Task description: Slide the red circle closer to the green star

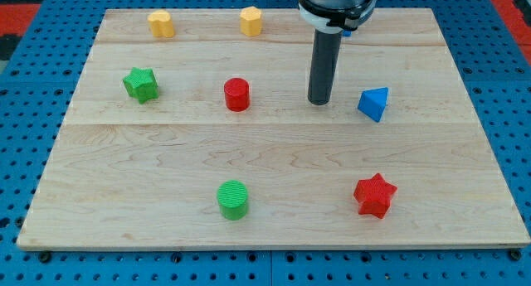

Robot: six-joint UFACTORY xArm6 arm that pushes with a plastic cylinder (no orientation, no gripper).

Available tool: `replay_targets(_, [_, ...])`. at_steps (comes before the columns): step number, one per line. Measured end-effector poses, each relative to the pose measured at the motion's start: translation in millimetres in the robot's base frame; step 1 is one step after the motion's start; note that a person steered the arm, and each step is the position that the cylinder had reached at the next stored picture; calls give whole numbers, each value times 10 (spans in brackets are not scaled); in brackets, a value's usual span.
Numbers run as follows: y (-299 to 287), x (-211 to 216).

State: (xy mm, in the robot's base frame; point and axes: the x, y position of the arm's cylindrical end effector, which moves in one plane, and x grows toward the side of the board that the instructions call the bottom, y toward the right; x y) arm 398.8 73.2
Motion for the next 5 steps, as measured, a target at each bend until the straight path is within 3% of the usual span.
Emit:
replay_targets(1, [-36, -53])
replay_targets(4, [-1592, -57])
replay_targets(5, [-1574, -57])
